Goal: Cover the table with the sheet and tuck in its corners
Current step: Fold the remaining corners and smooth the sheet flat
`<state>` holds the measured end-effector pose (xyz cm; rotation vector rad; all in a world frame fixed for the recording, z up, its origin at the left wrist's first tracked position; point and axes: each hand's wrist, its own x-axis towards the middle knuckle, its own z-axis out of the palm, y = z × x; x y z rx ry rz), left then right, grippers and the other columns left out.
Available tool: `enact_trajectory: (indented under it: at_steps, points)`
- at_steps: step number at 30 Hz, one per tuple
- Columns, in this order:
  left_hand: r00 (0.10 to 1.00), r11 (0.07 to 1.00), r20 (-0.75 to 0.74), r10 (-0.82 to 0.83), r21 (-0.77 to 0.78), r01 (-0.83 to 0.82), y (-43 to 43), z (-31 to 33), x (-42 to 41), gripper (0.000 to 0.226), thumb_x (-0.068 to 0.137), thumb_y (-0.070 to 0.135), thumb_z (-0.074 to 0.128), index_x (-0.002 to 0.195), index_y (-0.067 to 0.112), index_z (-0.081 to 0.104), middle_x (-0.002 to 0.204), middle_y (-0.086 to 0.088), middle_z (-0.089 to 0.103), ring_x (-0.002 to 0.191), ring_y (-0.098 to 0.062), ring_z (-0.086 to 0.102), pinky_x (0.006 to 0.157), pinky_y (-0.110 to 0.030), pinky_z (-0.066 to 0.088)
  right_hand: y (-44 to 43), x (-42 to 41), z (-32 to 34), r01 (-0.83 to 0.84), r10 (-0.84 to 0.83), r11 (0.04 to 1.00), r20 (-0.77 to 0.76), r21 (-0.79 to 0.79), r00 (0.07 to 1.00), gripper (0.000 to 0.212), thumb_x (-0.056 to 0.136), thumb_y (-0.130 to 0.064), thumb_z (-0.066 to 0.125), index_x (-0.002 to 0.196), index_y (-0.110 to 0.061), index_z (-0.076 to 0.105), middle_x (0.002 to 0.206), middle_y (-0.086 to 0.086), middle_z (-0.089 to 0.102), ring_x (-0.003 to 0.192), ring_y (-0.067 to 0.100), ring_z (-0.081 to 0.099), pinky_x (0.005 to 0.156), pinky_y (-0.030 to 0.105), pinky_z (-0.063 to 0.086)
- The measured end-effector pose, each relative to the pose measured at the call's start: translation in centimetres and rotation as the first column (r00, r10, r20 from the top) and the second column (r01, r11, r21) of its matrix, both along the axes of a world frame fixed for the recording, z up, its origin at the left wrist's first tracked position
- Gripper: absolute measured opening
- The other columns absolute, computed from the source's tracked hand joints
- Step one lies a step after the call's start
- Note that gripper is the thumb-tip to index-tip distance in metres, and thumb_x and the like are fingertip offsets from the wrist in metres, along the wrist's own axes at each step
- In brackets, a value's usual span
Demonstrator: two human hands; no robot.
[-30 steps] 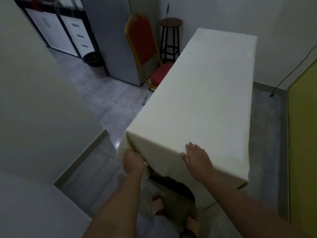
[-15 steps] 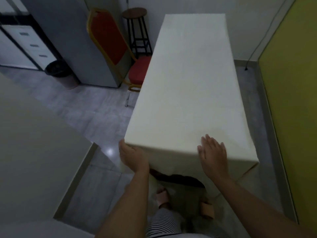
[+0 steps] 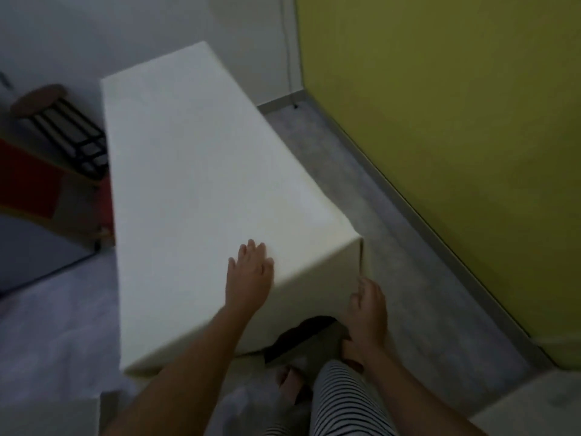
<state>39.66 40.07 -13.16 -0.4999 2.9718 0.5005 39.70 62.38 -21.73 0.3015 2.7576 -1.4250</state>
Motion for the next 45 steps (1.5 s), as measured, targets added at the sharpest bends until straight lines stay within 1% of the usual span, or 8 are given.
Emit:
enact_trajectory:
  at_steps: [8,15,19,24,30,37,42,45]
  points:
    - [0.938,0.939,0.064,-0.342,-0.029,0.344,7.7,1.0,-7.4,0.047,0.104,0.032,0.022,0.148,0.018,0.028,0.16,-0.006,0.017,0.148,-0.022,0.012,0.118,-0.042,0.01,0.8,-4.9,0.3,0.047,-0.044,0.998,0.069,-0.036,0.997,0.035,0.097,-0.018,0.042,0.128,-0.017,0.058,0.124,0.005,0.063,0.11,0.024,0.057,0.09,0.033,0.047]
    - [0.956,0.956,-0.033,-0.292,0.028,0.293,10.6,0.0,-8.4,0.044,0.103,0.032,0.025,0.144,0.02,0.038,0.157,-0.003,0.026,0.146,-0.019,0.018,0.118,-0.037,0.013,0.3,-7.5,0.3,0.114,-0.08,0.975,0.179,-0.191,0.981,0.025,0.099,-0.029,0.044,0.108,-0.021,0.066,0.094,-0.003,0.067,0.091,0.021,0.063,0.066,0.013,0.04]
    - [0.958,0.959,-0.058,-0.282,0.016,0.283,10.7,-0.4,-8.1,0.043,0.103,0.032,0.026,0.143,0.021,0.04,0.156,-0.001,0.028,0.146,-0.017,0.02,0.12,-0.037,0.014,0.4,-8.4,0.7,0.083,-0.063,0.99,0.171,-0.114,0.983,0.018,0.094,-0.02,0.053,0.107,-0.016,0.065,0.105,0.003,0.069,0.092,0.021,0.063,0.073,0.025,0.042]
    - [0.957,0.961,-0.087,-0.278,-0.026,0.277,10.9,-0.5,-7.9,0.043,0.103,0.031,0.026,0.141,0.022,0.043,0.154,-0.001,0.032,0.145,-0.016,0.023,0.119,-0.037,0.017,0.9,-8.9,0.8,0.022,0.012,0.988,0.222,-0.15,0.975,0.019,0.096,-0.017,0.047,0.102,-0.018,0.065,0.094,-0.002,0.065,0.091,0.018,0.061,0.068,0.011,0.037]
    - [0.955,0.959,-0.092,-0.282,-0.068,0.277,11.0,-0.8,-8.0,0.048,0.1,0.035,0.021,0.14,0.022,0.045,0.153,-0.001,0.035,0.144,-0.017,0.026,0.118,-0.035,0.018,3.0,-8.0,0.8,-0.059,0.051,0.997,0.136,0.05,0.989,0.02,0.091,-0.022,0.053,0.104,-0.015,0.067,0.104,0.005,0.068,0.093,0.025,0.061,0.077,0.032,0.044]
    - [0.952,0.957,-0.107,-0.288,-0.075,0.281,11.1,-0.7,-7.8,0.042,0.103,0.031,0.027,0.139,0.02,0.046,0.152,-0.003,0.037,0.143,-0.019,0.029,0.119,-0.039,0.022,4.7,-3.1,1.6,-0.094,0.111,0.954,-0.047,0.283,0.993,0.019,0.079,-0.018,0.067,0.073,-0.019,0.049,0.058,0.0,0.056,0.056,0.024,0.055,0.064,0.032,0.04]
    - [0.949,0.955,-0.11,-0.296,-0.064,0.29,11.1,-0.6,-7.8,0.042,0.103,0.031,0.027,0.139,0.019,0.046,0.151,-0.004,0.038,0.142,-0.021,0.03,0.119,-0.039,0.021,4.4,-2.1,1.2,-0.112,0.113,0.917,0.02,0.383,0.993,0.02,0.08,-0.016,0.067,0.099,-0.016,0.062,0.082,0.002,0.066,0.075,0.024,0.063,0.071,0.037,0.044]
    - [0.947,0.954,-0.111,-0.301,-0.051,0.297,11.0,-0.5,-7.8,0.043,0.103,0.031,0.028,0.139,0.018,0.046,0.152,-0.004,0.038,0.143,-0.021,0.029,0.119,-0.039,0.021,5.3,-3.0,0.8,-0.065,0.06,0.888,0.025,0.455,0.998,0.007,0.079,-0.013,0.067,0.084,-0.016,0.064,0.078,0.004,0.064,0.07,0.027,0.063,0.069,0.037,0.042]
